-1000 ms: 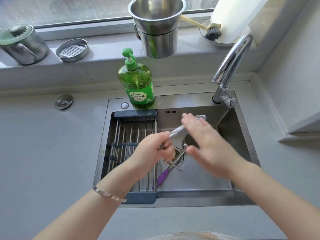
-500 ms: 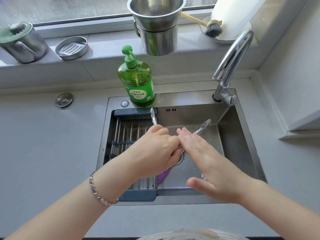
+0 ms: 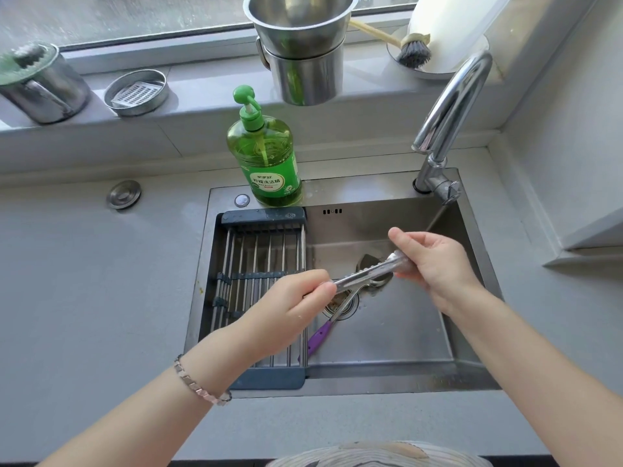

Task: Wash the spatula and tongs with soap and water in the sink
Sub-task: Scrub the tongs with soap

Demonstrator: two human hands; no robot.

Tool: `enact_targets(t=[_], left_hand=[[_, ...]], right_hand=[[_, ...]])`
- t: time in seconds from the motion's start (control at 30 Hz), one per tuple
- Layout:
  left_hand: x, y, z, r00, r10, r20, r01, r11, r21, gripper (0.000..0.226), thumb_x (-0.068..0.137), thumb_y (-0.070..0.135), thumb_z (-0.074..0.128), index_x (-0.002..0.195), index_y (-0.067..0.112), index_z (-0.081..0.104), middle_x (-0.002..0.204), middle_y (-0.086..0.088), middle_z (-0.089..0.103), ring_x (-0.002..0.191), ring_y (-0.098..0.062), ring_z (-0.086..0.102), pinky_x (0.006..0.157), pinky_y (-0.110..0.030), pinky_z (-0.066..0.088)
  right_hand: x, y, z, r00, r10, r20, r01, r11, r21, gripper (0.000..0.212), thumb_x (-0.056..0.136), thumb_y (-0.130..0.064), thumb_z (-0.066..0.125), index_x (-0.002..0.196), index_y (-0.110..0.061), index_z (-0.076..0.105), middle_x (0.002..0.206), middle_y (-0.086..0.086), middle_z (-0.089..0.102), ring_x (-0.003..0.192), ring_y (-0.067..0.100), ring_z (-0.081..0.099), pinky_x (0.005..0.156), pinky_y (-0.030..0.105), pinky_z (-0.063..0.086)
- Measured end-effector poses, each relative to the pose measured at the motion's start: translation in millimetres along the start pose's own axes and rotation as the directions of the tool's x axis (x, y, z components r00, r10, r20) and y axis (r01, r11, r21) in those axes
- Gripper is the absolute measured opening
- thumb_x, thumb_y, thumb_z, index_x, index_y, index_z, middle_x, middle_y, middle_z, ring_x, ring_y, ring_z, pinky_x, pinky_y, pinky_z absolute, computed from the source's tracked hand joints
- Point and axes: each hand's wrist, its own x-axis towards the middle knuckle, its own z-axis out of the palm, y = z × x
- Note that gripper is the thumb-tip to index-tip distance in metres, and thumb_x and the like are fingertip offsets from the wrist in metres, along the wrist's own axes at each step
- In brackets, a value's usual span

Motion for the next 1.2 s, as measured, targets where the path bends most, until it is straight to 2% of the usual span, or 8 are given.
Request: enact_targets(t=[0.37, 0.5, 0.6, 0.7, 0.9, 1.0, 1.1, 1.2], left_hand=[[3.1, -7.9, 5.5, 1.0, 0.01, 0.012, -0.013, 0.974, 0.227, 0.034, 0.098, 0.023, 0.04, 0.072, 0.003, 0.048, 0.08, -0.008, 0.05, 0.082, -0.001, 0.042, 0.083, -0.009, 0.033], [6.2, -3.6, 13.7, 0.973, -0.184, -0.142, 0.177, 0.982, -0.058, 0.04, 0.093, 0.032, 0.052, 0.129, 0.022, 0.038, 0.129, 0.009, 0.034, 0.12, -0.002, 0.034, 0.105, -0.022, 0.027], [11.1, -2.3, 10.6, 0.876, -0.449, 0.176, 0.432, 0.569, -0.7, 0.073, 0.085, 0.028, 0.065, 0.144, 0.01, 0.025, 0.13, -0.005, 0.053, 0.092, -0.016, 0.069, 0.088, -0.033, 0.054], [8.2, 3.6, 1.5, 0.841, -0.312, 0.442, 0.52, 0.245, -0.818, 0.044, 0.086, 0.028, 0.057, 0.119, 0.0, 0.051, 0.086, -0.009, 0.072, 0.046, -0.005, 0.058, 0.046, -0.016, 0.051], [13.3, 7.5, 1.3, 0.849, -0.37, 0.377, 0.528, 0.635, -0.565, 0.025, 0.093, 0.024, 0.051, 0.092, 0.004, 0.065, 0.053, 0.006, 0.044, 0.042, -0.004, 0.031, 0.042, -0.013, 0.023], [15.3, 6.3, 4.8, 0.878, -0.458, 0.139, 0.478, 0.824, -0.306, 0.026, 0.094, 0.024, 0.053, 0.083, 0.006, 0.068, 0.054, 0.004, 0.045, 0.045, -0.009, 0.037, 0.048, -0.018, 0.035], [16.8, 8.4, 10.7, 0.919, -0.393, -0.033, 0.393, 0.92, -0.006, 0.036, 0.094, 0.034, 0.05, 0.082, 0.001, 0.06, 0.061, -0.001, 0.042, 0.055, -0.017, 0.037, 0.057, -0.027, 0.036], [16.6, 13.5, 11.1, 0.94, -0.331, -0.084, 0.339, 0.932, 0.127, 0.033, 0.095, 0.035, 0.046, 0.068, 0.017, 0.042, 0.06, 0.004, 0.038, 0.051, -0.011, 0.032, 0.052, -0.024, 0.03]], right_hand=[[-11.8, -0.3, 5.0, 0.978, 0.13, 0.163, -0.183, 0.912, 0.367, 0.015, 0.074, -0.03, 0.064, 0.071, -0.016, 0.059, 0.056, -0.004, 0.067, 0.051, 0.005, 0.065, 0.05, 0.016, 0.054], [-10.2, -0.4, 1.6, 0.98, -0.001, 0.197, -0.077, 0.918, 0.389, 0.029, 0.043, -0.039, 0.073, 0.061, -0.017, 0.068, 0.06, -0.002, 0.07, 0.053, 0.008, 0.067, 0.051, 0.018, 0.055], [-9.0, 4.7, -2.8, 0.951, -0.115, 0.287, -0.001, 0.927, 0.374, 0.042, 0.031, -0.049, 0.086, 0.057, -0.019, 0.073, 0.066, 0.0, 0.072, 0.061, 0.009, 0.07, 0.056, 0.019, 0.056], [-9.2, 3.9, -10.3, 0.913, -0.18, 0.367, 0.068, 0.953, 0.297, 0.048, 0.038, -0.061, 0.081, 0.061, -0.02, 0.073, 0.069, 0.001, 0.073, 0.069, 0.013, 0.071, 0.066, 0.024, 0.058], [-7.7, -9.1, -25.4, 0.949, -0.205, 0.24, 0.206, 0.978, 0.019, 0.05, 0.098, -0.029, 0.037, 0.062, -0.014, 0.069, 0.066, 0.002, 0.072, 0.069, 0.014, 0.07, 0.067, 0.023, 0.055], [-13.1, -3.6, -35.8, 0.783, -0.5, 0.371, 0.613, 0.512, -0.602, 0.03, 0.096, -0.017, 0.048, 0.08, -0.014, 0.073, 0.084, -0.007, 0.074, 0.087, 0.007, 0.067, 0.086, 0.024, 0.05], [-26.5, 24.1, -26.7, 0.534, -0.451, 0.716, 0.743, -0.154, -0.651, 0.055, 0.098, -0.041, 0.029, 0.113, -0.002, 0.065, 0.118, 0.012, 0.066, 0.115, 0.021, 0.059, 0.108, 0.038, 0.033], [-26.3, 33.2, -26.7, 0.597, -0.372, 0.711, 0.698, -0.195, -0.689, 0.071, 0.096, -0.053, 0.016, 0.133, 0.001, 0.042, 0.136, 0.017, 0.051, 0.132, 0.021, 0.036, 0.114, 0.029, 0.011]])
